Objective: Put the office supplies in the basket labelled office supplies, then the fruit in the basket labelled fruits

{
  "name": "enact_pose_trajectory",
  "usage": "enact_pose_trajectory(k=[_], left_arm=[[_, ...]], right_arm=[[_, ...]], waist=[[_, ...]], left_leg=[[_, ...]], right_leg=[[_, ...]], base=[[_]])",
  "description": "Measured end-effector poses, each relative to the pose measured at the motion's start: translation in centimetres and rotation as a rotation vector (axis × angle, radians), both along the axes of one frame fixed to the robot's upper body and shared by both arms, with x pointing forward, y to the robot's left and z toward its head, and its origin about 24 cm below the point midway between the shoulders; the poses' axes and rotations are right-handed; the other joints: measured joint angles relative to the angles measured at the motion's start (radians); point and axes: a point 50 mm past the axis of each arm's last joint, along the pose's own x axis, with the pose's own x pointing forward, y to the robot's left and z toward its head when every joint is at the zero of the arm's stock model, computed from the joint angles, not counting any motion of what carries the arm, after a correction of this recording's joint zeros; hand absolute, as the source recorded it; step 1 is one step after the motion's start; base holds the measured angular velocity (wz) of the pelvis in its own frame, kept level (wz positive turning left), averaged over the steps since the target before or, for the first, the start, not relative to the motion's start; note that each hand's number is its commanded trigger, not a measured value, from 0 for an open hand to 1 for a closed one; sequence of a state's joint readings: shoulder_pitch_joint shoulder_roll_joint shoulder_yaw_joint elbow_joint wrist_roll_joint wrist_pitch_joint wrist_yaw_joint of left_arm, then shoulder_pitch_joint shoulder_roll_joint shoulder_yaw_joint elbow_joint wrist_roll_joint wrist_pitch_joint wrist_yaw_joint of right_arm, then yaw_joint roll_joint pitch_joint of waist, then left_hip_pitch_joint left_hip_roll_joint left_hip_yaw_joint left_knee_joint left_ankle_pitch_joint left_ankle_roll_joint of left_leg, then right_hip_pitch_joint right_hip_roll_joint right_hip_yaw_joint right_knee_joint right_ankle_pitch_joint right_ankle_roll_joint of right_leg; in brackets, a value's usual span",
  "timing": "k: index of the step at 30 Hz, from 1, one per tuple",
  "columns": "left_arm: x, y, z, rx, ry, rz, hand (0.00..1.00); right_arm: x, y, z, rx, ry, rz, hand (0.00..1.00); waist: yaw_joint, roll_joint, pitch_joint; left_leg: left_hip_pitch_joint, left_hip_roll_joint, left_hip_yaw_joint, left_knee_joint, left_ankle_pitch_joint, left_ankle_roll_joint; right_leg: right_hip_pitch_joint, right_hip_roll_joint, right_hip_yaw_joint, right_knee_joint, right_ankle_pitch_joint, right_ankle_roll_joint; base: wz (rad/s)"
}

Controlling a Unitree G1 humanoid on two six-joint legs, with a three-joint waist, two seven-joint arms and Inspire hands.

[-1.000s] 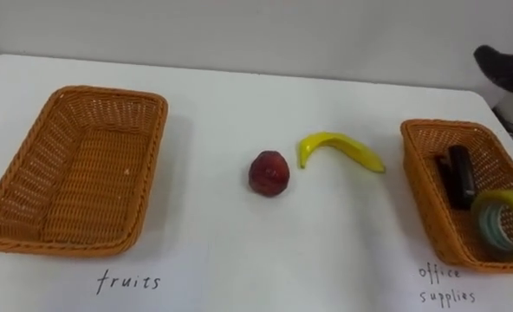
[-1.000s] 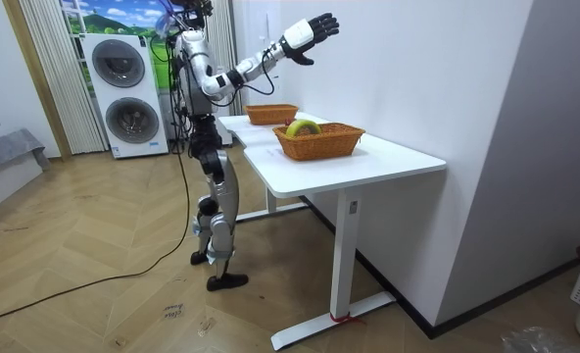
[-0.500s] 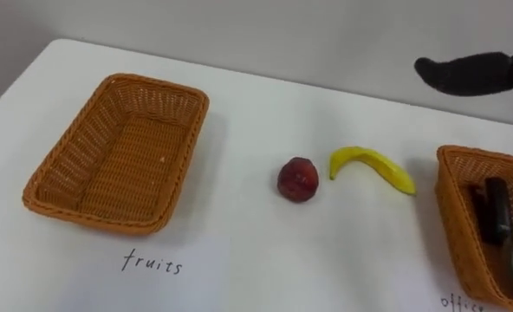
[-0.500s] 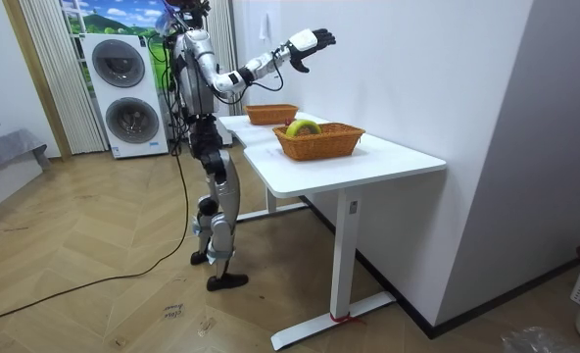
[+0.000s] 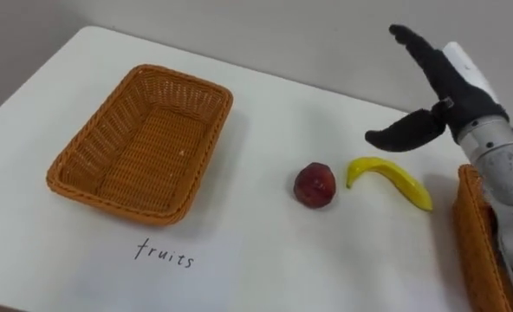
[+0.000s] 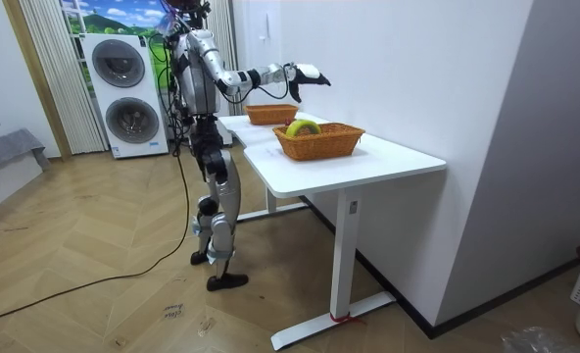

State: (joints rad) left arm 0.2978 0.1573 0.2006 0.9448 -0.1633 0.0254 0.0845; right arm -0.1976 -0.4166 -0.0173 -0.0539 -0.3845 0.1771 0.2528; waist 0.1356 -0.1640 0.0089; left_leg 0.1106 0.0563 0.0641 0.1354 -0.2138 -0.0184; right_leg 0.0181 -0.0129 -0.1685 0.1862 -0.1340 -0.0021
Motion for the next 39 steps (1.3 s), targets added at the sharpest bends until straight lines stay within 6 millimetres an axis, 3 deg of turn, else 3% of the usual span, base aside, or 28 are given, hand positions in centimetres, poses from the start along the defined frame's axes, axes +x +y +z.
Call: enact_pose_trajectory(k=[13,21,27,39], left_arm=[[0.9,0.1,0.1,0.016,0.003,-0.042,0.00],[0.8,0.5,0.1,0.025,0.025,-0.050,0.00],[0.9,0.6,0.2,0.022,0.029,-0.052,0.00],[1.7,0.4,0.1,-0.013,0.014,-0.069,0.00]], right_arm=[[0.5,-0.2,-1.9,-0.164,0.173,0.024,0.00],[0.9,-1.4,-3.8,-0.253,0.290,-0.028,0.00],[0.8,-2.1,-4.5,-0.346,0.350,-0.069,0.00],[0.6,-2.6,-5.4,-0.341,0.403,-0.088,0.00]], waist=[[0.010,-0.002,0.0055],[0.020,-0.016,0.0008],[0.029,-0.012,0.0034],[0.037,0.003,0.0128]], left_leg=[[-0.016,0.000,-0.012,0.001,0.001,0.000],[-0.031,-0.001,-0.015,0.011,0.001,0.000],[-0.038,-0.001,-0.017,0.013,0.000,0.000],[-0.046,-0.001,-0.024,0.016,0.000,0.000]], right_leg=[[-0.011,-0.001,-0.009,-0.002,0.000,0.000],[-0.015,-0.003,-0.020,-0.006,0.000,0.000],[-0.015,-0.002,-0.022,-0.015,0.001,-0.001],[-0.019,-0.002,-0.024,-0.016,0.001,-0.001]], base=[[0.02],[0.02],[0.00],[0.01]])
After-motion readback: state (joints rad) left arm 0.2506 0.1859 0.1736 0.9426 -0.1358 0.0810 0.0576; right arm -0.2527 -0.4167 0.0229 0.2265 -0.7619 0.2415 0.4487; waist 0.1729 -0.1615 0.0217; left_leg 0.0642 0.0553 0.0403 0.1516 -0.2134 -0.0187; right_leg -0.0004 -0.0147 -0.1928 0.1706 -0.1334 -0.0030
